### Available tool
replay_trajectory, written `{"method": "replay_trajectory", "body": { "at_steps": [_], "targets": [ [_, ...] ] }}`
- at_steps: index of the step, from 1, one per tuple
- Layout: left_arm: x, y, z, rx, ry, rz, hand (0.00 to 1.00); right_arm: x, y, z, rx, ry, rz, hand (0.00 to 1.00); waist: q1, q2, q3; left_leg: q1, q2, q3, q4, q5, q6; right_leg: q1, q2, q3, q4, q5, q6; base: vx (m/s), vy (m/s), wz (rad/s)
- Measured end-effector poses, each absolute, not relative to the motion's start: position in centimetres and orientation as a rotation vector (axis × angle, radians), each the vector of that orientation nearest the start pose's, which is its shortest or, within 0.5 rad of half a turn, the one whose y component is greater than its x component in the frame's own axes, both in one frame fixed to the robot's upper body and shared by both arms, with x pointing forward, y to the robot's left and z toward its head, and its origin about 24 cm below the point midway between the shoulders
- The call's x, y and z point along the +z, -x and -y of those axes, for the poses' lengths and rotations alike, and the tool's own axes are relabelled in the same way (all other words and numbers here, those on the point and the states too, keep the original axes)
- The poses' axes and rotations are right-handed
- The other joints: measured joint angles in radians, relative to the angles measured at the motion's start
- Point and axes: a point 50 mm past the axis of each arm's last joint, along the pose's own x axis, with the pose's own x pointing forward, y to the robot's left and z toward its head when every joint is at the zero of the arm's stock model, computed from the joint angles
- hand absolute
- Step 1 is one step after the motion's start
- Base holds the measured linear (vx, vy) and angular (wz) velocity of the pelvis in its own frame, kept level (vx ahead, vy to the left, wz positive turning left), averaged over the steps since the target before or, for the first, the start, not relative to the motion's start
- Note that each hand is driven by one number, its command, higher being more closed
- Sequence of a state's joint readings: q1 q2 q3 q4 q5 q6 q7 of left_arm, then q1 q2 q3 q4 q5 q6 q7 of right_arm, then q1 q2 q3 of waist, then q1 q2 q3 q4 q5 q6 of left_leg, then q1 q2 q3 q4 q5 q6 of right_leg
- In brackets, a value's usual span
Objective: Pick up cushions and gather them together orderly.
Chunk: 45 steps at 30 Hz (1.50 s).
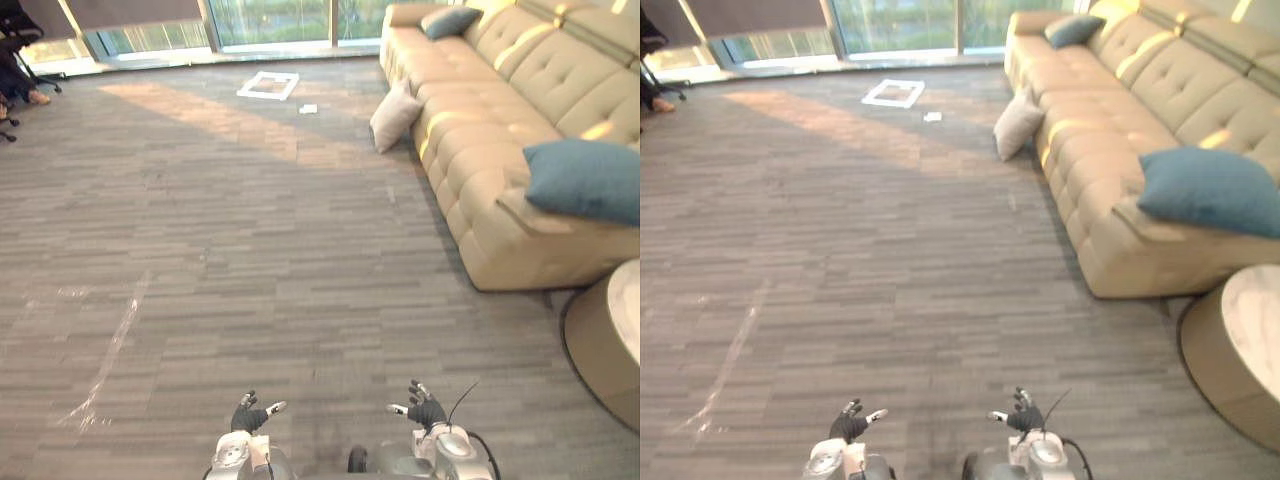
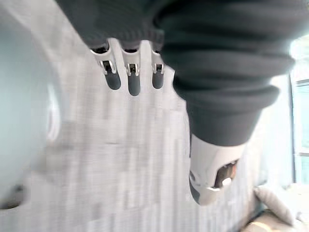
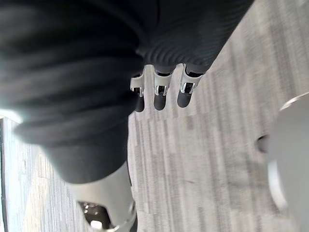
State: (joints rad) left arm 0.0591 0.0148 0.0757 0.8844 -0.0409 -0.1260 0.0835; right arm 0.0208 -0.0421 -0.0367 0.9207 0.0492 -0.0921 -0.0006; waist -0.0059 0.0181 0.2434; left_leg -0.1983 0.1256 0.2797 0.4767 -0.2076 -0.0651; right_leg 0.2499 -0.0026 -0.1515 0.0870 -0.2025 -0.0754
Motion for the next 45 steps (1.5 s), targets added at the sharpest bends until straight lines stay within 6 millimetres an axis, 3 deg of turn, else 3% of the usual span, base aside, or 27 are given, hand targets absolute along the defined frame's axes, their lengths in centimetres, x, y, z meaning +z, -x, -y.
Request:
{"method": "replay_trajectory", "body": {
  "at_steps": [1, 2, 3, 5, 7, 8, 9, 10, 13, 16, 17, 20, 21, 22, 24, 26, 27, 29, 32, 34, 36, 38, 39, 40, 42, 43, 45],
  "targets": [
    [-13.6, -14.7, -17.0, 0.175, 0.016, -0.811, 0.0, -13.8, -15.1, 17.2, -0.085, -0.019, -0.851, 0.0, 0.012, 0.019, -0.003, -0.036, -0.036, -0.05, -0.259, 0.093, -0.031, 0.053, 0.006, 0.024, -0.057, -0.012, 0.02, 0.58, 0.121, -0.5],
    [-13.5, -14.7, -16.9, 0.171, 0.015, -0.809, 0.0, -13.8, -15.0, 17.2, -0.086, -0.018, -0.852, 0.0, 0.014, 0.024, -0.005, -0.053, -0.034, -0.058, -0.281, 0.116, -0.042, 0.067, 0.011, 0.03, -0.069, -0.018, 0.029, 0.57, 0.16, -0.54],
    [-13.5, -14.9, -16.9, 0.167, 0.013, -0.804, 0.0, -13.9, -14.9, 17.2, -0.086, -0.016, -0.859, 0.0, 0.026, 0.028, -0.007, -0.079, -0.03, -0.059, -0.249, 0.19, -0.029, 0.099, 0.013, 0.049, -0.093, -0.034, 0.045, 0.36, 0.147, -0.44],
    [-13.4, -15.1, -17.2, 0.165, -0.001, -0.804, 0.0, -14.1, -14.8, 16.6, -0.082, -0.028, -0.866, 0.0, 0.024, -0.001, -0.022, -0.063, -0.07, -0.038, -0.234, 0.252, 0.065, 0.118, -0.036, 0.061, -0.052, -0.053, 0.07, 0.74, 0.24, -0.28],
    [-13.6, -14.9, -17.5, 0.169, -0.009, -0.819, 0.0, -14.2, -14.4, 16.7, -0.088, -0.029, -0.876, 0.0, 0.015, -0.032, -0.026, -0.003, -0.121, -0.029, -0.257, 0.213, 0.115, 0.015, -0.094, 0.084, 0.22, -0.048, 0.088, 0.79, 0.274, 0.0],
    [-13.6, -14.9, -17.7, 0.169, -0.017, -0.822, 0.0, -14.2, -14.4, 16.6, -0.088, -0.032, -0.877, 0.0, 0.014, -0.046, -0.022, 0.035, -0.137, -0.024, -0.26, 0.186, 0.118, -0.029, -0.113, 0.092, 0.369, -0.029, 0.128, 0.62, 0.227, 0.13],
    [-13.6, -15.1, -18.1, 0.169, -0.032, -0.824, 0.0, -14.2, -14.4, 16.6, -0.09, -0.036, -0.877, 0.0, 0.012, -0.07, -0.009, 0.117, -0.163, -0.024, -0.277, 0.141, 0.116, -0.101, -0.144, 0.114, 0.609, 0.064, 0.239, 0.46, 0.153, 0.17],
    [-13.8, -14.9, -18.4, 0.166, -0.047, -0.84, 0.0, -14.2, -14.4, 16.6, -0.092, -0.037, -0.878, 0.0, 0.012, -0.077, -0.001, 0.181, -0.182, -0.034, -0.294, 0.107, 0.115, -0.154, -0.176, 0.115, 0.779, 0.103, 0.266, 0.57, 0.164, 0.21],
    [-14.4, -14.1, -17.9, 0.116, -0.083, -0.885, 0.0, -13.9, -14.6, 17.4, -0.093, -0.018, -0.851, 0.0, -0.011, -0.057, -0.015, 0.406, -0.178, -0.075, -0.381, 0.015, 0.127, -0.371, -0.218, -0.032, 0.983, -0.014, 0.111, 0.64, 0.091, 0.24],
    [-14.7, -13.7, -17.1, 0.096, -0.076, -0.913, 0.0, -13.5, -15.4, 18.5, -0.108, 0.006, -0.826, 0.0, -0.043, -0.027, -0.004, 0.491, -0.13, -0.101, -0.392, -0.02, 0.126, -0.518, -0.162, -0.118, 0.723, -0.066, 0.088, 0.64, -0.045, 0.41],
    [-14.7, -13.7, -17.1, 0.094, -0.075, -0.915, 0.0, -13.4, -15.5, 18.7, -0.113, 0.008, -0.82, 0.0, -0.047, -0.024, -0.003, 0.505, -0.121, -0.103, -0.392, -0.02, 0.125, -0.542, -0.142, -0.13, 0.595, -0.048, 0.09, 0.55, -0.082, 0.45],
    [-14.8, -13.3, -17.1, 0.094, -0.078, -0.924, 0.0, -13.4, -15.7, 18.4, -0.114, -0.005, -0.821, 0.0, -0.053, -0.047, -0.006, 0.613, -0.125, -0.114, -0.427, -0.028, 0.111, -0.572, -0.085, -0.123, 0.067, 0.171, 0.129, 0.74, -0.165, 0.47],
    [-15.0, -12.7, -17.5, 0.103, -0.082, -0.939, 0.0, -13.6, -15.3, 18.2, -0.12, -0.016, -0.832, 0.0, -0.058, -0.073, -0.022, 0.661, -0.144, -0.141, -0.422, -0.049, 0.079, -0.58, -0.087, -0.073, 0.07, 0.216, 0.105, 0.83, -0.198, 0.42],
    [-15.0, -12.8, -17.0, 0.108, -0.057, -0.94, 0.0, -13.5, -15.6, 18.4, -0.121, -0.01, -0.826, 0.0, -0.059, -0.036, -0.029, 0.689, -0.113, -0.159, -0.396, -0.058, 0.067, -0.601, -0.069, -0.052, 0.175, 0.287, 0.079, 0.98, -0.253, 0.38],
    [-15.2, -12.4, -16.2, 0.098, -0.041, -0.951, 0.0, -13.3, -15.7, 18.8, -0.123, -0.002, -0.817, 0.0, -0.062, 0.013, -0.053, 0.626, -0.057, -0.205, -0.184, -0.05, 0.055, -0.61, -0.045, -0.07, 0.315, 0.223, -0.006, 0.76, -0.261, 0.3],
    [-15.3, -12.4, -15.6, 0.095, -0.025, -0.956, 0.0, -13.3, -15.7, 19.4, -0.13, 0.012, -0.822, 0.0, -0.063, 0.052, -0.049, 0.486, 0.021, -0.245, 0.172, 0.093, -0.108, -0.538, -0.011, -0.107, 0.338, 0.124, -0.015, 0.7, -0.259, 0.32],
    [-15.2, -12.6, -15.6, 0.111, -0.006, -0.947, 0.0, -13.4, -15.5, 19.5, -0.135, 0.012, -0.835, 0.0, -0.062, 0.057, -0.046, 0.407, 0.063, -0.237, 0.346, 0.117, -0.15, -0.488, 0.009, -0.115, 0.318, 0.099, -0.014, 0.77, -0.246, 0.34],
    [-14.6, -13.4, -16.4, 0.159, 0.018, -0.898, 0.0, -13.6, -15.2, 18.8, -0.132, -0.006, -0.851, 0.0, -0.047, 0.03, -0.014, 0.28, 0.159, -0.092, 0.573, 0.036, -0.073, -0.296, 0.045, -0.119, 0.208, 0.065, -0.02, 0.7, -0.225, 0.28],
    [-14.0, -14.2, -16.5, 0.145, 0.004, -0.854, 0.0, -14.1, -14.6, 18.3, -0.126, -0.021, -0.88, 0.0, -0.033, -0.004, -0.01, 0.13, 0.117, -0.003, 0.37, -0.061, -0.002, -0.123, 0.043, -0.114, 0.063, 0.069, -0.009, 0.43, -0.118, -0.04],
    [-13.7, -14.8, -16.2, 0.134, 0.007, -0.824, 0.0, -13.9, -14.9, 18.4, -0.128, -0.019, -0.87, 0.0, -0.017, 0.01, -0.004, 0.06, 0.046, -0.035, 0.072, -0.052, 0.007, -0.076, 0.034, -0.09, 0.035, 0.044, 0.001, 0.37, 0.0, -0.44],
    [-13.6, -14.9, -15.9, 0.124, 0.006, -0.815, 0.0, -13.9, -14.7, 18.5, -0.139, -0.011, -0.873, 0.0, 0.001, 0.023, -0.001, 0.018, -0.011, -0.106, -0.253, 0.046, -0.026, -0.015, 0.026, -0.05, -0.002, 0.008, 0.032, 0.51, 0.114, -0.52],
    [-13.5, -15.1, -15.7, 0.118, 0.005, -0.802, 0.0, -14.0, -14.6, 18.6, -0.145, -0.007, -0.877, 0.0, 0.011, 0.036, -0.005, -0.015, -0.007, -0.119, -0.316, 0.091, -0.053, 0.034, 0.033, -0.022, -0.021, -0.029, 0.058, 0.53, 0.204, -0.52],
    [-13.4, -15.1, -16.1, 0.121, -0.006, -0.801, 0.0, -14.1, -14.4, 18.3, -0.142, -0.014, -0.883, 0.0, 0.016, 0.016, -0.016, -0.016, -0.019, -0.117, -0.26, 0.181, -0.034, 0.057, 0.003, 0.008, 0.009, -0.087, 0.08, 0.61, 0.285, -0.54],
    [-13.5, -14.9, -16.6, 0.128, -0.017, -0.808, 0.0, -14.3, -14.1, 17.8, -0.137, -0.027, -0.889, 0.0, 0.015, -0.009, -0.049, -0.03, -0.051, -0.096, -0.205, 0.194, -0.001, 0.043, -0.037, 0.033, 0.072, -0.135, 0.096, 0.64, 0.274, -0.63],
    [-13.6, -15.0, -16.9, 0.131, -0.029, -0.82, 0.0, -14.5, -13.7, 17.5, -0.128, -0.027, -0.902, 0.0, 0.013, -0.058, -0.07, -0.016, -0.092, -0.058, -0.149, 0.137, 0.061, -0.065, -0.111, 0.086, 0.357, -0.172, 0.159, 0.75, 0.247, -0.55],
    [-13.7, -15.1, -17.3, 0.13, -0.044, -0.826, 0.0, -14.5, -13.7, 17.1, -0.118, -0.036, -0.903, 0.0, 0.011, -0.078, -0.058, 0.04, -0.111, -0.039, -0.153, 0.094, 0.077, -0.172, -0.148, 0.109, 0.62, -0.09, 0.213, 0.79, 0.274, -0.36],
    [-13.7, -15.2, -17.7, 0.123, -0.066, -0.833, 0.0, -14.4, -14.0, 17.0, -0.116, -0.04, -0.899, 0.0, 0.006, -0.099, -0.035, 0.136, -0.137, -0.031, -0.184, 0.049, 0.092, -0.246, -0.193, 0.1, 0.845, -0.004, 0.214, 0.61, 0.209, -0.14]
  ]
}}
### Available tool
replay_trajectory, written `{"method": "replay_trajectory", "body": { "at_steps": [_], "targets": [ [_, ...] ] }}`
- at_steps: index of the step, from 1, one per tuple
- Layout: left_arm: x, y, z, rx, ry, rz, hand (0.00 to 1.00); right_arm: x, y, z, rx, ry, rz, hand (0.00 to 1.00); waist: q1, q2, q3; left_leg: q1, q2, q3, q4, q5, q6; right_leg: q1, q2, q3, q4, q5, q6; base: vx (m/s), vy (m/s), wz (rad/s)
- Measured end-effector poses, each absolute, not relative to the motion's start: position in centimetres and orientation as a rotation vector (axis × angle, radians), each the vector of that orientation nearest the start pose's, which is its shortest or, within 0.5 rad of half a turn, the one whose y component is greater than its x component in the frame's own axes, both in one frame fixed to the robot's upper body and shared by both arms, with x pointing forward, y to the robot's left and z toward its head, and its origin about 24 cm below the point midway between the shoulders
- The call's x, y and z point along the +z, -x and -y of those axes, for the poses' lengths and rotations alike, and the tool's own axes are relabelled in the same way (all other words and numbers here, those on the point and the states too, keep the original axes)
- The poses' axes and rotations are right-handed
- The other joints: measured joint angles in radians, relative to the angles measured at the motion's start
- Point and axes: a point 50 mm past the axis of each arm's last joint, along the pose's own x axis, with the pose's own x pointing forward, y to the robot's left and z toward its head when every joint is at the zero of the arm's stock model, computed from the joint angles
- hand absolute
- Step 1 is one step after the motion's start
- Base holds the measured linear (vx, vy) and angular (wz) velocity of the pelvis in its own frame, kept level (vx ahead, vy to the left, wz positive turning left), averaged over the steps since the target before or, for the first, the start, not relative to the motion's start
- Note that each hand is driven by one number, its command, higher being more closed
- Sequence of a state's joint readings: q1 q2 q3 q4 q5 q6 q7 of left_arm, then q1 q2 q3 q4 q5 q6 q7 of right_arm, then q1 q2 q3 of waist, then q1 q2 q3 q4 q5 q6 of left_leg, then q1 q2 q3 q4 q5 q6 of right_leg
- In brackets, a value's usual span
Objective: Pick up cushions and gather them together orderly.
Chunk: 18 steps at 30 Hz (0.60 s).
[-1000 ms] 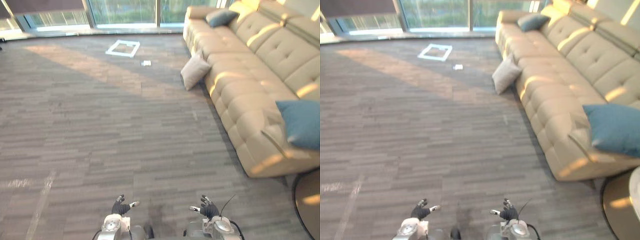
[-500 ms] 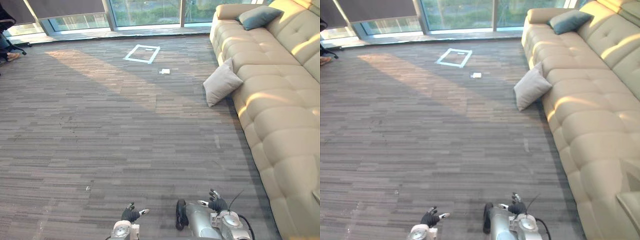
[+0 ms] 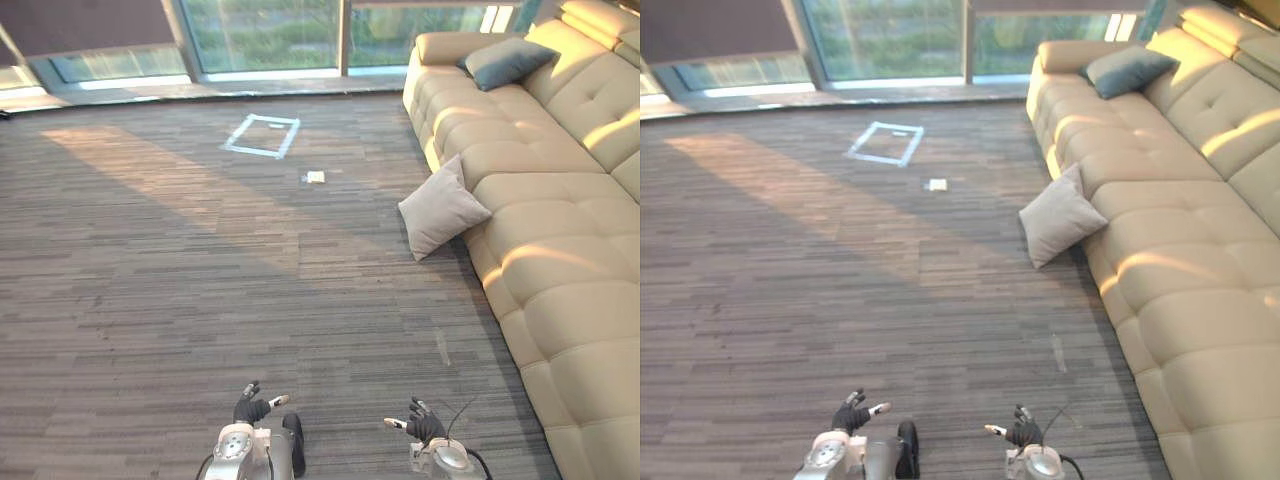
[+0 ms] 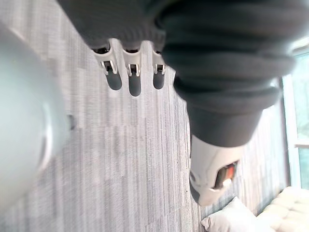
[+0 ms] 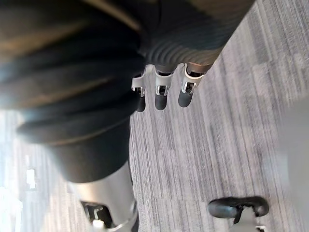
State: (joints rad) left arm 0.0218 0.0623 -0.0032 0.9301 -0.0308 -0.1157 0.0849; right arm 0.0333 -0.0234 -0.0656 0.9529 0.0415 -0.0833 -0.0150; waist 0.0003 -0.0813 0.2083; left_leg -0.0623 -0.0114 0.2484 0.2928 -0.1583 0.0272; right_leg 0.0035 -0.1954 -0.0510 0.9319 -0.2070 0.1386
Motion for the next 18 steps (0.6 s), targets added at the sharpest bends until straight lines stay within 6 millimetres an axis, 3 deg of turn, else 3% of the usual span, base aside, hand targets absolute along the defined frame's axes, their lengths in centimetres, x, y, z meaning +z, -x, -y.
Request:
{"method": "replay_trajectory", "body": {
  "at_steps": [1, 3, 5, 6, 8, 9, 10, 11, 12, 13, 14, 15, 16, 17, 18],
  "targets": [
    [-13.8, -14.9, -17.7, 0.109, -0.084, -0.846, 0.0, -14.5, -13.8, 17.1, -0.119, -0.037, -0.901, 0.0, -0.004, 0.004, 0.011, 0.105, -0.009, 0.0, -0.048, -0.035, 0.008, -0.045, -0.017, -0.039, 0.119, -0.013, -0.045, 0.59, 0.156, -0.15],
    [-14.1, -14.4, -17.5, 0.09, -0.097, -0.869, 0.0, -14.3, -14.1, 17.4, -0.107, -0.014, -0.883, 0.0, -0.017, 0.022, 0.008, 0.243, 0.011, 0.008, -0.134, -0.054, 0.008, -0.132, 0.009, -0.122, 0.115, -0.065, -0.1, 0.63, 0.104, -0.04],
    [-14.3, -14.4, -17.2, 0.076, -0.101, -0.881, 0.0, -13.9, -14.6, 17.8, -0.102, 0.006, -0.857, 0.0, -0.025, 0.04, 0.02, 0.333, 0.035, 0.017, -0.186, -0.061, 0.005, -0.231, 0.033, -0.22, 0.0, -0.103, -0.128, 0.63, 0.023, 0.03],
    [-14.3, -14.3, -17.1, 0.075, -0.099, -0.889, 0.0, -13.6, -15.3, 17.9, -0.1, 0.011, -0.831, 0.0, -0.04, 0.053, 0.027, 0.362, 0.055, 0.026, -0.19, -0.061, 0.005, -0.28, 0.054, -0.281, -0.158, -0.091, -0.141, 0.66, -0.018, 0.02],
    [-14.4, -14.2, -17.1, 0.072, -0.102, -0.891, 0.0, -13.3, -16.0, 17.8, -0.093, 0.011, -0.813, 0.0, -0.05, 0.057, 0.028, 0.409, 0.06, 0.04, -0.217, -0.062, 0.003, -0.319, 0.105, -0.323, -0.489, 0.024, -0.148, 0.82, -0.05, 0.0],
    [-14.4, -14.0, -17.1, 0.069, -0.103, -0.896, 0.0, -13.4, -15.8, 17.8, -0.092, 0.01, -0.817, 0.0, -0.051, 0.053, 0.026, 0.449, 0.05, 0.043, -0.224, -0.081, -0.03, -0.33, 0.136, -0.3, -0.642, 0.124, -0.164, 0.59, -0.048, -0.04],
    [-14.5, -13.8, -17.0, 0.068, -0.102, -0.9, 0.0, -13.4, -15.7, 17.8, -0.091, 0.009, -0.82, 0.0, -0.051, 0.047, 0.022, 0.471, 0.041, 0.041, -0.219, -0.095, -0.053, -0.337, 0.143, -0.288, -0.67, 0.162, -0.185, 0.82, -0.099, 0.06],
    [-14.7, -13.3, -17.1, 0.073, -0.1, -0.919, 0.0, -13.5, -15.4, 17.8, -0.094, -0.002, -0.827, 0.0, -0.058, 0.028, 0.006, 0.515, 0.023, 0.015, -0.186, -0.122, -0.096, -0.354, 0.138, -0.241, -0.616, 0.296, -0.307, 0.65, -0.09, -0.05],
    [-14.9, -13.2, -16.5, 0.069, -0.085, -0.928, 0.0, -13.3, -16.0, 18.2, -0.095, 0.012, -0.813, 0.0, -0.058, 0.071, 0.002, 0.501, 0.057, 0.013, -0.108, -0.128, -0.108, -0.371, 0.149, -0.255, -0.521, 0.222, -0.316, 0.91, -0.158, 0.01],
    [-14.9, -13.3, -16.0, 0.055, -0.081, -0.926, 0.0, -13.2, -16.0, 18.5, -0.095, 0.02, -0.813, 0.0, -0.063, 0.09, -0.006, 0.441, 0.089, -0.001, 0.032, -0.115, -0.129, -0.365, 0.156, -0.262, -0.498, 0.169, -0.308, 0.7, -0.169, -0.02],
    [-14.8, -13.7, -15.8, 0.054, -0.075, -0.918, 0.0, -13.1, -16.2, 18.6, -0.093, 0.023, -0.807, 0.0, -0.061, 0.116, 0.003, 0.305, 0.157, -0.023, 0.347, -0.014, -0.177, -0.31, 0.182, -0.257, -0.514, 0.125, -0.308, 0.85, -0.216, 0.03],
    [-14.7, -13.8, -15.6, 0.057, -0.065, -0.913, 0.0, -13.2, -16.1, 18.7, -0.096, 0.025, -0.818, 0.0, -0.057, 0.128, 0.011, 0.241, 0.205, -0.021, 0.529, -0.005, -0.194, -0.244, 0.211, -0.254, -0.548, 0.107, -0.31, 0.73, -0.179, -0.07],
    [-14.7, -13.8, -15.7, 0.063, -0.061, -0.914, 0.0, -13.3, -16.0, 18.7, -0.098, 0.024, -0.823, 0.0, -0.056, 0.129, 0.012, 0.227, 0.22, -0.012, 0.576, -0.009, -0.194, -0.22, 0.22, -0.252, -0.56, 0.102, -0.311, 0.7, -0.157, -0.27],
    [-14.6, -13.9, -16.0, 0.08, -0.052, -0.904, 0.0, -13.5, -15.5, 18.4, -0.099, 0.013, -0.841, 0.0, -0.054, 0.114, 0.025, 0.171, 0.269, 0.034, 0.735, -0.041, -0.178, -0.067, 0.252, -0.225, -0.638, 0.085, -0.319, 0.64, -0.133, -0.33],
    [-14.5, -14.0, -16.1, 0.082, -0.054, -0.895, 0.0, -13.6, -15.3, 18.2, -0.098, 0.006, -0.845, 0.0, -0.05, 0.097, 0.03, 0.141, 0.266, 0.054, 0.748, -0.06, -0.159, 0.005, 0.253, -0.202, -0.685, 0.074, -0.318, 0.59, -0.125, -0.44]
  ]
}}
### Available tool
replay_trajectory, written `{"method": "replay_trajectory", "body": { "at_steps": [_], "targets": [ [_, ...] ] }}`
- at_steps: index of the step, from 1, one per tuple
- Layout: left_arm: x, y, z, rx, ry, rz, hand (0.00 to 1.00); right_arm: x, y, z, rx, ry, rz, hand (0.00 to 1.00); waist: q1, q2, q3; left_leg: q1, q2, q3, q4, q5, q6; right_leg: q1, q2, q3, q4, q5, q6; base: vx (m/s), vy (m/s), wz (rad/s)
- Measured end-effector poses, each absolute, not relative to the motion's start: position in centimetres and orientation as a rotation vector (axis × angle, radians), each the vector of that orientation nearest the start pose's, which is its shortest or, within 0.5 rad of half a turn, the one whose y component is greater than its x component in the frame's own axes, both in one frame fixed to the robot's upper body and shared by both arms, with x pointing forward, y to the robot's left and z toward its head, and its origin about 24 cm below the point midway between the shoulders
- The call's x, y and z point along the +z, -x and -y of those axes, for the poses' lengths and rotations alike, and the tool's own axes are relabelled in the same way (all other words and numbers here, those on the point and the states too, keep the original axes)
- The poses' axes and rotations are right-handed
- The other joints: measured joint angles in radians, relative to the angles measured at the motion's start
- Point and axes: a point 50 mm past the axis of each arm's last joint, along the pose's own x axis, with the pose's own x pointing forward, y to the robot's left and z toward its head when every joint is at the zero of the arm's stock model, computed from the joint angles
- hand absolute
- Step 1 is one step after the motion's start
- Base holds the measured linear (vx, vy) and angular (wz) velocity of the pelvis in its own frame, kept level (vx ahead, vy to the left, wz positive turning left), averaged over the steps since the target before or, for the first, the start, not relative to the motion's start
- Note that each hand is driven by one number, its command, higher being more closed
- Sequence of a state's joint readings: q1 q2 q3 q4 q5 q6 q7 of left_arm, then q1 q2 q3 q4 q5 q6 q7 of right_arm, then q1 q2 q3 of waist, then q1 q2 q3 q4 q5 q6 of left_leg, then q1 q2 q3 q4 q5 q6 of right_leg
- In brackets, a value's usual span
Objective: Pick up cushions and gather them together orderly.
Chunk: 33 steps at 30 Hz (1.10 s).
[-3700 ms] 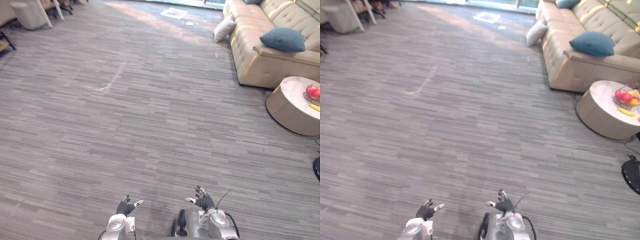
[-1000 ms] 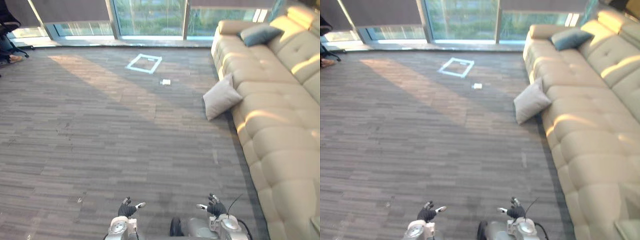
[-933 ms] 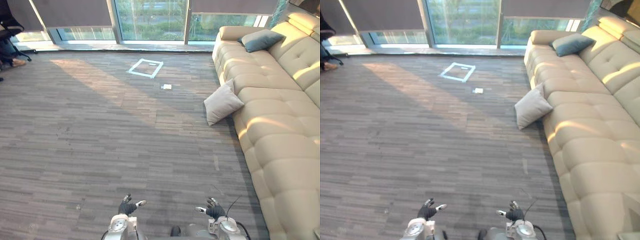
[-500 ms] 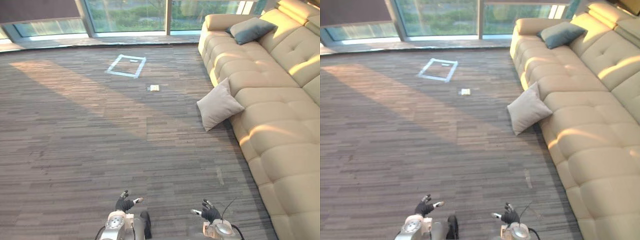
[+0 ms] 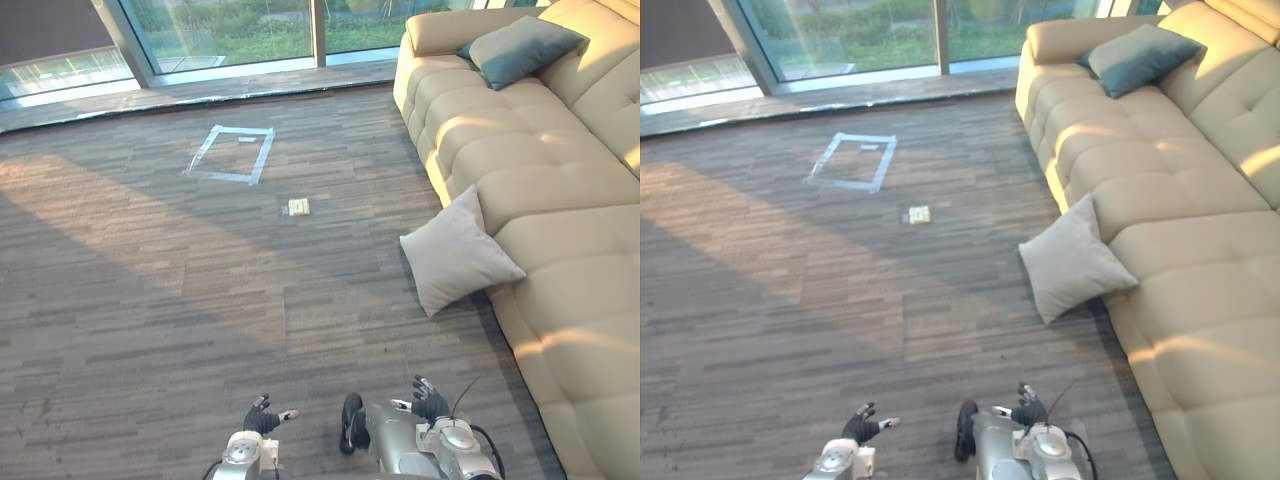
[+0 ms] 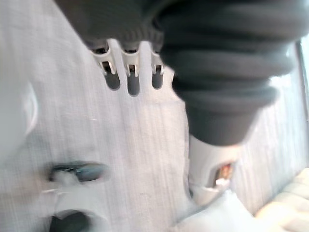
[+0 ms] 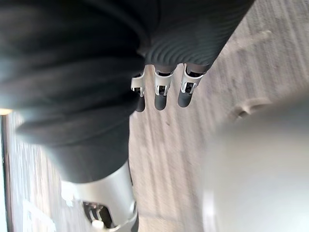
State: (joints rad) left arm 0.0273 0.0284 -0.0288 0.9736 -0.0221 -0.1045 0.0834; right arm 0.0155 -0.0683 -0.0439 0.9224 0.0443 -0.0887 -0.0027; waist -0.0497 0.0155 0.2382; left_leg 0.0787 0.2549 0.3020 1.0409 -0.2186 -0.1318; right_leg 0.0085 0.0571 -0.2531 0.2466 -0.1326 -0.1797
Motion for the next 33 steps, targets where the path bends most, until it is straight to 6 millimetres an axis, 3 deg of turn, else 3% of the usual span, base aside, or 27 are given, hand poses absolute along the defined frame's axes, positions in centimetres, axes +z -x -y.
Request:
{"method": "replay_trajectory", "body": {
  "at_steps": [2, 3, 5, 7, 9, 11, 12, 13, 14, 15, 16, 17, 19, 20, 23, 24, 25, 26, 27, 28, 29, 30, 31, 33],
  "targets": [
    [-14.3, -14.3, -15.8, 0.08, -0.045, -0.88, 0.0, -13.7, -15.1, 18.2, -0.107, -0.005, -0.849, 0.0, 0.001, -0.018, 0.001, -0.096, -0.01, 0.023, -0.063, -0.037, 0.023, 0.101, 0.004, 0.032, -0.078, -0.008, 0.017, 0.5, -0.094, -0.44],
    [-14.1, -14.7, -15.7, 0.077, -0.042, -0.862, 0.0, -13.7, -15.2, 18.2, -0.121, -0.019, -0.847, 0.0, 0.004, -0.015, 0.001, -0.164, -0.023, 0.017, -0.162, -0.049, 0.041, 0.14, 0.006, 0.053, -0.106, -0.017, 0.032, 0.53, -0.07, -0.54],
    [-13.8, -15.3, -15.6, 0.075, -0.04, -0.84, 0.0, -13.7, -15.2, 18.3, -0.148, -0.042, -0.845, 0.0, 0.014, -0.014, 0.003, -0.239, -0.064, 0.007, -0.36, -0.046, 0.041, 0.181, 0.0, 0.092, -0.134, -0.032, 0.057, 0.41, 0.001, -0.64],
    [-13.7, -15.5, -15.2, 0.072, -0.03, -0.823, 0.0, -13.8, -14.8, 18.6, -0.162, -0.037, -0.854, 0.0, 0.024, 0.003, 0.012, -0.285, -0.143, -0.103, -0.664, 0.018, 0.028, 0.239, -0.008, 0.154, -0.166, -0.061, 0.096, 0.4, 0.102, -0.73],
    [-13.6, -15.6, -15.0, 0.07, -0.025, -0.815, 0.0, -13.9, -14.4, 18.7, -0.165, -0.034, -0.863, 0.0, 0.038, 0.019, 0.009, -0.293, -0.161, -0.188, -0.823, 0.087, -0.003, 0.269, -0.005, 0.213, -0.162, -0.11, 0.105, 0.39, 0.217, -0.89],
    [-13.6, -15.6, -15.3, 0.074, -0.031, -0.815, 0.0, -14.0, -14.0, 18.7, -0.169, -0.036, -0.872, 0.0, 0.044, 0.012, 0.004, -0.291, -0.163, -0.203, -0.8, 0.156, 0.013, 0.287, -0.016, 0.268, -0.106, -0.19, 0.123, 0.51, 0.312, -0.91],
    [-13.6, -15.4, -15.9, 0.086, -0.041, -0.817, 0.0, -14.3, -13.4, 18.2, -0.168, -0.051, -0.889, 0.0, 0.049, -0.013, -0.02, -0.288, -0.186, -0.186, -0.746, 0.182, 0.039, 0.287, -0.052, 0.306, -0.041, -0.249, 0.154, 0.56, 0.282, -0.92],
    [-13.7, -15.3, -15.9, 0.087, -0.04, -0.822, 0.0, -14.6, -12.6, 18.0, -0.17, -0.058, -0.907, 0.0, 0.048, -0.031, -0.038, -0.286, -0.198, -0.158, -0.707, 0.164, 0.077, 0.237, -0.072, 0.338, 0.085, -0.272, 0.181, 0.6, 0.272, -0.89],
    [-13.7, -15.2, -16.1, 0.09, -0.046, -0.828, 0.0, -14.6, -12.6, 17.9, -0.169, -0.062, -0.908, 0.0, 0.048, -0.045, -0.049, -0.282, -0.202, -0.133, -0.698, 0.139, 0.08, 0.19, -0.083, 0.344, 0.179, -0.272, 0.19, 0.6, 0.268, -0.83],
    [-13.9, -14.9, -16.5, 0.094, -0.055, -0.839, 0.0, -14.6, -12.6, 17.6, -0.161, -0.07, -0.908, 0.0, 0.049, -0.062, -0.06, -0.262, -0.207, -0.094, -0.698, 0.12, 0.095, 0.111, -0.105, 0.342, 0.338, -0.255, 0.223, 0.66, 0.335, -0.99],
    [-13.9, -15.0, -16.9, 0.097, -0.068, -0.842, 0.0, -14.5, -13.0, 17.4, -0.152, -0.07, -0.902, 0.0, 0.046, -0.084, -0.048, -0.179, -0.224, -0.04, -0.714, 0.068, 0.119, 0.008, -0.174, 0.289, 0.591, -0.172, 0.301, 0.52, 0.273, -0.9],
    [-14.0, -14.9, -16.9, 0.098, -0.069, -0.849, 0.0, -14.5, -13.0, 17.4, -0.152, -0.069, -0.901, 0.0, 0.045, -0.085, -0.047, -0.15, -0.227, -0.032, -0.72, 0.053, 0.122, -0.006, -0.194, 0.264, 0.636, -0.173, 0.29, 0.61, 0.297, -0.94],
    [-14.3, -14.2, -17.0, 0.101, -0.072, -0.878, 0.0, -14.4, -13.1, 17.8, -0.152, -0.053, -0.896, 0.0, 0.039, -0.066, -0.037, -0.017, -0.226, 0.006, -0.773, 0.018, 0.129, -0.034, -0.237, 0.171, 0.72, -0.199, 0.229, 0.41, 0.167, -0.58],
    [-14.5, -13.7, -17.3, 0.104, -0.077, -0.894, 0.0, -14.3, -13.6, 17.9, -0.136, -0.032, -0.883, 0.0, 0.025, -0.052, -0.037, 0.061, -0.213, 0.035, -0.834, 0.016, 0.127, -0.065, -0.245, 0.1, 0.704, -0.222, 0.202, 0.39, 0.132, -0.5],
    [-14.7, -13.3, -17.7, 0.108, -0.091, -0.908, 0.0, -13.7, -15.2, 17.6, -0.09, 0.015, -0.846, 0.0, 0.022, -0.034, -0.034, 0.167, -0.161, 0.137, -0.924, 0.022, 0.116, -0.197, -0.256, -0.165, 0.511, -0.231, 0.189, 0.47, 0.088, -0.63],
    [-14.7, -13.2, -17.7, 0.107, -0.091, -0.911, 0.0, -13.6, -15.4, 17.6, -0.087, 0.014, -0.841, 0.0, 0.022, -0.033, -0.034, 0.177, -0.152, 0.161, -0.936, 0.024, 0.114, -0.226, -0.261, -0.243, 0.458, -0.211, 0.166, 0.44, 0.047, -0.74],
    [-14.7, -13.2, -17.7, 0.107, -0.092, -0.913, 0.0, -13.5, -15.7, 17.3, -0.076, 0.017, -0.833, 0.0, 0.024, -0.033, -0.034, 0.197, -0.153, 0.192, -0.952, 0.024, 0.112, -0.258, -0.246, -0.342, 0.333, -0.143, 0.13, 0.36, 0.029, -0.64],
    [-14.7, -13.2, -17.7, 0.106, -0.094, -0.915, 0.0, -13.5, -15.7, 17.2, -0.069, 0.019, -0.834, 0.0, 0.025, -0.036, -0.035, 0.212, -0.165, 0.203, -0.957, 0.024, 0.1, -0.26, -0.222, -0.359, 0.245, -0.077, 0.102, 0.49, 0.011, -0.76],
    [-14.8, -13.0, -18.0, 0.109, -0.1, -0.921, 0.0, -13.8, -15.0, 16.9, -0.057, 0.02, -0.849, 0.0, 0.025, -0.06, -0.042, 0.243, -0.191, 0.21, -0.949, 0.011, 0.073, -0.257, -0.191, -0.348, 0.13, 0.105, -0.014, 0.56, -0.056, -0.87],
    [-15.0, -13.0, -17.2, 0.1, -0.079, -0.933, 0.0, -13.7, -15.1, 18.0, -0.068, 0.044, -0.848, 0.0, 0.033, -0.021, -0.042, 0.276, -0.173, 0.21, -0.908, -0.016, 0.027, -0.226, -0.165, -0.35, 0.135, 0.021, -0.036, 0.55, -0.057, -0.79],
    [-15.0, -13.0, -17.1, 0.097, -0.076, -0.932, 0.0, -13.7, -15.1, 18.2, -0.069, 0.049, -0.849, 0.0, 0.035, -0.014, -0.043, 0.276, -0.166, 0.21, -0.897, -0.017, 0.025, -0.226, -0.16, -0.347, 0.134, 0.019, -0.037, 0.52, -0.089, -0.69],
    [-14.9, -13.4, -16.2, 0.08, -0.058, -0.921, 0.0, -13.6, -15.2, 18.7, -0.084, 0.054, -0.847, 0.0, 0.016, 0.019, -0.044, 0.195, -0.111, 0.174, -0.686, -0.026, 0.009, -0.195, -0.13, -0.337, 0.093, -0.006, -0.017, 0.42, -0.08, -0.43],
    [-14.7, -13.7, -15.8, 0.076, -0.049, -0.907, 0.0, -13.6, -15.1, 19.0, -0.101, 0.048, -0.852, 0.0, 0.008, 0.035, -0.037, 0.111, -0.058, 0.135, -0.463, -0.032, -0.006, -0.146, -0.098, -0.321, 0.041, -0.011, -0.01, 0.4, -0.097, -0.45],
    [-14.7, -13.7, -15.4, 0.072, -0.033, -0.9, 0.0, -13.8, -14.5, 19.1, -0.11, 0.044, -0.868, 0.0, 0.015, 0.038, -0.03, 0.041, -0.027, 0.096, -0.275, -0.061, -0.019, -0.057, -0.052, -0.274, -0.024, -0.018, -0.004, 0.39, -0.083, -0.59]
  ]
}}
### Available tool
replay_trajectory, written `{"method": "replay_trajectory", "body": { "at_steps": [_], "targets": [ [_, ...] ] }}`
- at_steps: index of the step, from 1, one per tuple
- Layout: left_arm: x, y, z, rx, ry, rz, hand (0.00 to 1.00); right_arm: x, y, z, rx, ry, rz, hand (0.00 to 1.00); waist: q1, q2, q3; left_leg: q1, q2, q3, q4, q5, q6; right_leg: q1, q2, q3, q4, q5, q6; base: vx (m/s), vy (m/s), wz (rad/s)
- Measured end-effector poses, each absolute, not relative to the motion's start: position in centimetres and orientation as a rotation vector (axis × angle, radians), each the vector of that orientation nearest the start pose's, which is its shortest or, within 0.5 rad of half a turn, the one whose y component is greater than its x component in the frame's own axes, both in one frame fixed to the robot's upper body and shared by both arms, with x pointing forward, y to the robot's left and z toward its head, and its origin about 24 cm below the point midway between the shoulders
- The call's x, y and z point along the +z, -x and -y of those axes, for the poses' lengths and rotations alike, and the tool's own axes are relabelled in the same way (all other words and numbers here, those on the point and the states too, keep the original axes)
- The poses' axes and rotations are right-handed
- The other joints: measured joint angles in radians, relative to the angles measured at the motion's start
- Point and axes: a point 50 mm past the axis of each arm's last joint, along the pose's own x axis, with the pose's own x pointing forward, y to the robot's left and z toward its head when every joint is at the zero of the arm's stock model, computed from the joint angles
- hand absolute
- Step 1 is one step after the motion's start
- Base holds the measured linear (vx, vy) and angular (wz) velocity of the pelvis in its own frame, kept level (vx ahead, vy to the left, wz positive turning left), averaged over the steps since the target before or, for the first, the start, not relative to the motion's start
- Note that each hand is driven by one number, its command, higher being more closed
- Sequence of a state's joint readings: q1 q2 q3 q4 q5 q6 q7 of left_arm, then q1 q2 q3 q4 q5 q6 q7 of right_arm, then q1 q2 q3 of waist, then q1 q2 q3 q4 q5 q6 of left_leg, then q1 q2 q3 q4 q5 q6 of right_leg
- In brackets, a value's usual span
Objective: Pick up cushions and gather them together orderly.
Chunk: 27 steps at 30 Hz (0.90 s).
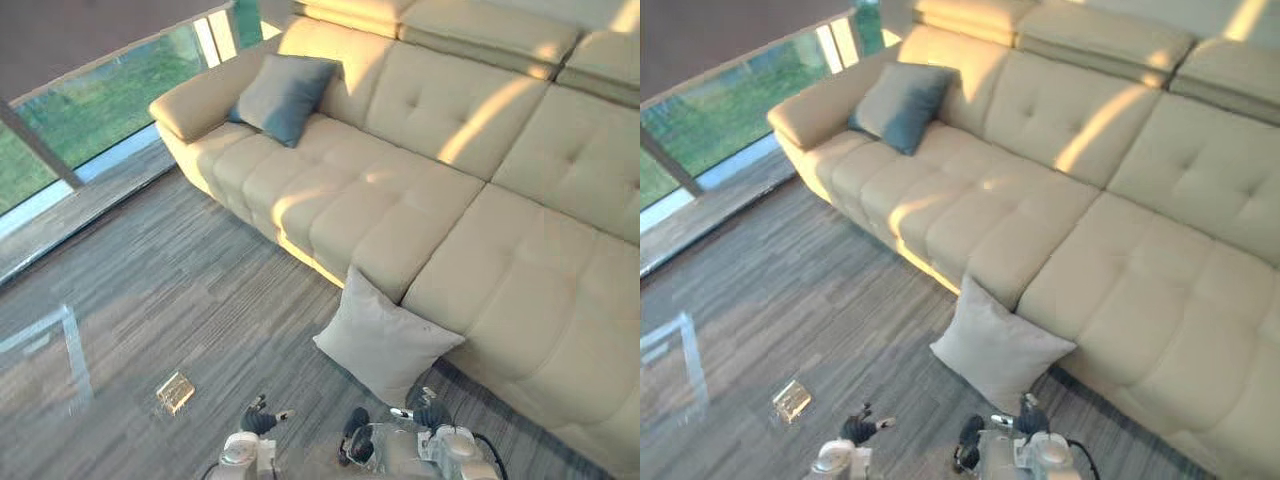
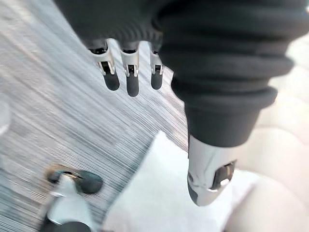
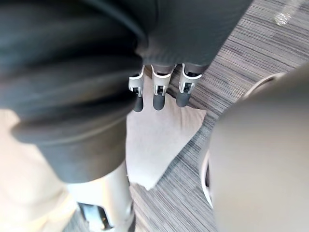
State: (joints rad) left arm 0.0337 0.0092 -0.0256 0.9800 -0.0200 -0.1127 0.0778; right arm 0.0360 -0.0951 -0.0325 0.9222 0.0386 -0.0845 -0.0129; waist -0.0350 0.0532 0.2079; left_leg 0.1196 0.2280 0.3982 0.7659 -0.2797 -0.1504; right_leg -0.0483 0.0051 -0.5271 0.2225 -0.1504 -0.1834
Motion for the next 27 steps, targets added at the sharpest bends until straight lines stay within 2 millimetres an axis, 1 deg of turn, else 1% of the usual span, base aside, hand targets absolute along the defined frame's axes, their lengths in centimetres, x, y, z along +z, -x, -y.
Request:
{"method": "replay_trajectory", "body": {
  "at_steps": [1, 2, 3, 4, 5, 6, 7, 8, 9, 10, 11, 12, 13, 14, 15, 16, 17, 20, 24, 27],
  "targets": [
    [-14.4, -14.1, -15.4, 0.072, -0.03, -0.88, 0.0, -14.0, -14.2, 19.0, -0.114, 0.038, -0.879, 0.0, 0.016, -0.014, 0.006, -0.037, -0.006, -0.025, 0.037, -0.016, 0.014, 0.061, 0.011, 0.028, -0.032, -0.004, 0.01, 0.4, -0.072, -0.75],
    [-14.3, -14.3, -15.4, 0.073, -0.03, -0.867, 0.0, -14.0, -14.0, 18.9, -0.115, 0.033, -0.883, 0.0, 0.023, -0.021, 0.007, -0.058, -0.016, -0.034, 0.031, -0.019, 0.02, 0.083, 0.012, 0.046, -0.043, -0.006, 0.015, 0.37, -0.067, -0.86],
    [-14.2, -14.4, -15.3, 0.072, -0.028, -0.859, 0.0, -14.1, -14.0, 18.7, -0.116, 0.03, -0.882, 0.0, 0.027, -0.034, 0.012, -0.103, -0.036, -0.06, -0.027, -0.026, 0.033, 0.118, 0.013, 0.081, -0.06, -0.009, 0.022, 0.3, -0.029, -0.83],
    [-14.0, -14.7, -15.2, 0.071, -0.026, -0.845, 0.0, -14.1, -14.1, 18.8, -0.118, 0.03, -0.882, 0.0, 0.031, -0.045, 0.017, -0.138, -0.056, -0.102, -0.115, -0.028, 0.038, 0.135, 0.013, 0.113, -0.066, -0.013, 0.033, 0.3, -0.011, -0.99],
    [-13.9, -15.0, -15.2, 0.07, -0.025, -0.835, 0.0, -14.1, -14.0, 18.8, -0.12, 0.03, -0.883, 0.0, 0.036, -0.045, 0.018, -0.161, -0.082, -0.163, -0.222, -0.026, 0.038, 0.147, 0.013, 0.148, -0.069, -0.015, 0.046, 0.28, 0.042, -0.83],
    [-13.9, -15.0, -15.2, 0.073, -0.024, -0.834, 0.0, -14.1, -14.0, 18.7, -0.119, 0.029, -0.884, 0.0, 0.037, -0.045, 0.018, -0.173, -0.1, -0.209, -0.282, -0.023, 0.036, 0.152, 0.013, 0.166, -0.07, -0.018, 0.052, 0.28, 0.089, -1.0],
    [-13.8, -15.2, -15.3, 0.077, -0.024, -0.83, 0.0, -14.1, -13.9, 18.6, -0.118, 0.026, -0.885, 0.0, 0.04, -0.043, 0.019, -0.194, -0.134, -0.339, -0.408, 0.002, 0.044, 0.165, 0.013, 0.216, -0.068, -0.027, 0.068, 0.27, 0.112, -0.94],
    [-13.8, -15.2, -15.3, 0.079, -0.023, -0.83, 0.0, -14.1, -13.9, 18.6, -0.118, 0.026, -0.887, 0.0, 0.041, -0.042, 0.019, -0.197, -0.148, -0.399, -0.457, 0.024, 0.037, 0.172, 0.014, 0.241, -0.068, -0.032, 0.076, 0.25, 0.15, -1.2],
    [-13.9, -15.1, -15.1, 0.081, -0.018, -0.833, 0.0, -14.2, -13.5, 18.7, -0.123, 0.026, -0.893, 0.0, 0.043, -0.034, 0.014, -0.195, -0.162, -0.474, -0.514, 0.095, 0.038, 0.179, 0.021, 0.284, -0.068, -0.044, 0.096, 0.23, 0.198, -1.11],
    [-14.1, -14.7, -14.6, 0.082, 0.0, -0.847, 0.0, -14.1, -13.3, 19.2, -0.131, 0.036, -0.887, 0.0, 0.044, -0.008, -0.002, -0.197, -0.151, -0.493, -0.536, 0.196, 0.047, 0.183, 0.042, 0.322, -0.065, -0.055, 0.113, 0.23, 0.224, -1.11],
    [-14.1, -14.7, -14.6, 0.089, 0.008, -0.847, 0.0, -14.1, -13.3, 19.0, -0.135, 0.03, -0.885, 0.0, 0.046, -0.006, -0.007, -0.185, -0.15, -0.48, -0.526, 0.197, 0.037, 0.193, 0.041, 0.35, -0.054, -0.062, 0.119, 0.26, 0.237, -0.87],
    [-14.1, -14.6, -15.0, 0.104, 0.009, -0.853, 0.0, -14.1, -13.1, 18.7, -0.133, 0.02, -0.884, 0.0, 0.042, -0.026, -0.019, -0.166, -0.154, -0.456, -0.544, 0.195, 0.042, 0.192, 0.024, 0.374, -0.046, -0.067, 0.142, 0.33, 0.246, -0.93],
    [-14.4, -14.2, -15.5, 0.117, 0.003, -0.872, 0.0, -14.3, -12.5, 17.7, -0.133, -0.014, -0.896, 0.0, 0.042, -0.069, -0.041, -0.122, -0.171, -0.399, -0.606, 0.2, 0.057, 0.186, -0.005, 0.423, -0.035, -0.081, 0.163, 0.33, 0.219, -0.76],
    [-14.4, -14.1, -15.5, 0.117, 0.002, -0.876, 0.0, -14.4, -12.4, 17.7, -0.136, -0.015, -0.899, 0.0, 0.043, -0.075, -0.042, -0.114, -0.174, -0.388, -0.616, 0.202, 0.061, 0.186, -0.009, 0.432, -0.034, -0.081, 0.164, 0.28, 0.192, -0.79],
    [-14.4, -14.1, -15.7, 0.117, -0.004, -0.877, 0.0, -14.5, -12.3, 17.4, -0.145, -0.034, -0.906, 0.0, 0.043, -0.09, -0.046, -0.095, -0.185, -0.362, -0.636, 0.202, 0.067, 0.186, -0.023, 0.454, -0.034, -0.083, 0.17, 0.15, 0.119, -0.41],
    [-14.5, -14.0, -15.7, 0.117, -0.004, -0.88, 0.0, -14.6, -12.2, 17.3, -0.15, -0.045, -0.909, 0.0, 0.043, -0.093, -0.048, -0.082, -0.189, -0.346, -0.647, 0.201, 0.072, 0.188, -0.028, 0.466, -0.034, -0.083, 0.173, 0.15, 0.151, -0.61],
    [-14.5, -13.9, -15.7, 0.119, -0.005, -0.883, 0.0, -14.6, -12.1, 17.4, -0.157, -0.048, -0.914, 0.0, 0.044, -0.094, -0.049, -0.052, -0.193, -0.315, -0.668, 0.198, 0.079, 0.196, -0.036, 0.495, -0.033, -0.083, 0.187, 0.11, 0.122, -0.7],
    [-14.7, -13.5, -16.3, 0.124, -0.021, -0.9, 0.0, -14.6, -12.3, 17.2, -0.153, -0.051, -0.914, 0.0, 0.043, -0.095, -0.051, 0.016, -0.197, -0.246, -0.707, 0.198, 0.08, 0.212, -0.041, 0.56, -0.031, -0.08, 0.2, 0.07, 0.101, -0.64],
    [-14.8, -13.3, -16.5, 0.114, -0.041, -0.908, 0.0, -15.1, -12.2, 17.2, -0.152, -0.045, -0.951, 0.0, 0.039, -0.093, -0.054, 0.053, -0.189, -0.214, -0.747, 0.199, 0.081, 0.205, -0.034, 0.563, -0.03, -0.08, 0.2, -0.02, -0.004, -0.29],
    [-14.8, -13.2, -16.5, 0.115, -0.04, -0.912, 0.0, -15.2, -11.9, 17.9, -0.173, -0.03, -0.962, 0.0, 0.035, -0.088, -0.056, 0.072, -0.185, -0.208, -0.763, 0.2, 0.082, 0.207, -0.027, 0.559, -0.022, -0.079, 0.2, -0.04, -0.039, -0.14]
  ]
}}
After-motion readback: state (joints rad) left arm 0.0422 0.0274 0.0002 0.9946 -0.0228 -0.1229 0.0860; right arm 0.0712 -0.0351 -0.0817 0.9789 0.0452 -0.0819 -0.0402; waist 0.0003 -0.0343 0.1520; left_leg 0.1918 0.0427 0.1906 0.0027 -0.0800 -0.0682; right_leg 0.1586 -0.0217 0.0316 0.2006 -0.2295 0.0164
